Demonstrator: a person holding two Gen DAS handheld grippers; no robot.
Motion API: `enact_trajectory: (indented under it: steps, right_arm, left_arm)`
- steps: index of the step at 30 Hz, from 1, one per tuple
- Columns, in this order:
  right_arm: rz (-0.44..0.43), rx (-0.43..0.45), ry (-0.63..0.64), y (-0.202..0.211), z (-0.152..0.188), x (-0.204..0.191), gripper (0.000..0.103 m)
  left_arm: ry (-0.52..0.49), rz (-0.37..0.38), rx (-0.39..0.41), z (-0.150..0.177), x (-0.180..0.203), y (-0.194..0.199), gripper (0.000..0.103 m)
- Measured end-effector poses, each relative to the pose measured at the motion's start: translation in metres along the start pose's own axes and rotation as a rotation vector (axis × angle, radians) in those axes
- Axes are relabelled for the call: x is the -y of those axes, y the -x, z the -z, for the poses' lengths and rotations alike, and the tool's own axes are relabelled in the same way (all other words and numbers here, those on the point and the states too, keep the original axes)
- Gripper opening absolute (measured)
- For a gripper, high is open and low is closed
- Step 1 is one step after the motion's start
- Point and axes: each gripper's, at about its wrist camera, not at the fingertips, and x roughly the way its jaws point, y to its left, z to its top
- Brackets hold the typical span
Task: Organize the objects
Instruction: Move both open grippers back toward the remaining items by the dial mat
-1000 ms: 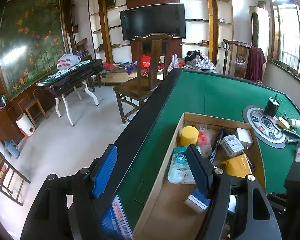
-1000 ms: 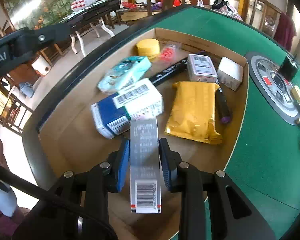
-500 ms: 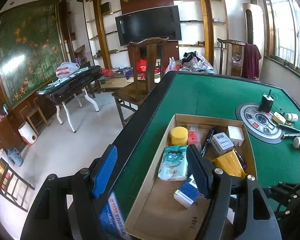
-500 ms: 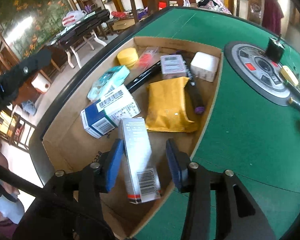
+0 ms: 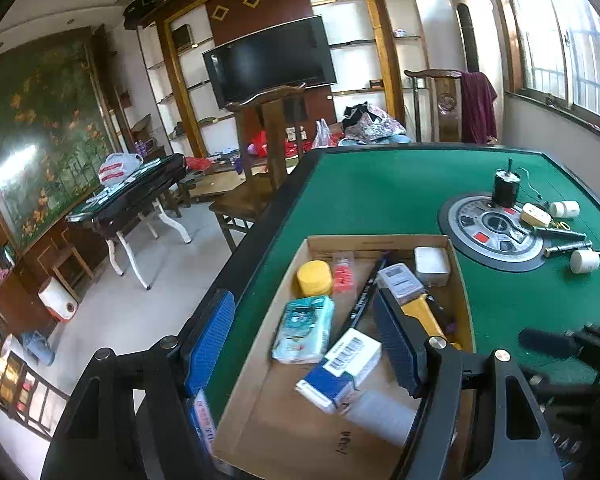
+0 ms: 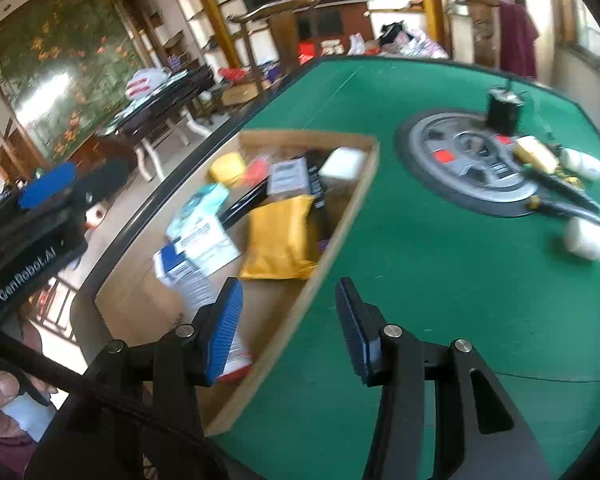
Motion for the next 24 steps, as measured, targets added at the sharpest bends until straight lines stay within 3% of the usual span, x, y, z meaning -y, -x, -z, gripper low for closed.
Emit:
enact_trajectory:
  steps: [4, 17, 24]
  right_arm:
    - [0.030, 0.020, -0.041, 0.010, 0.000, 0.028, 0.052]
    - [0.152, 0.067, -0.216, 0.050, 0.008, 0.135, 0.051]
    - [0.247, 0.162, -0.264, 0.097, -0.012, 0.187, 0.051]
  left_arm:
    - [-0.045, 0.010, 0.011, -0.002, 0.020, 0.009, 0.066]
    - [-0.146, 0.066, -0.006, -0.007, 0.077, 0.017, 0.066]
    - [-0.190, 0.090, -0.021, -0.009, 0.102, 0.015, 0.066]
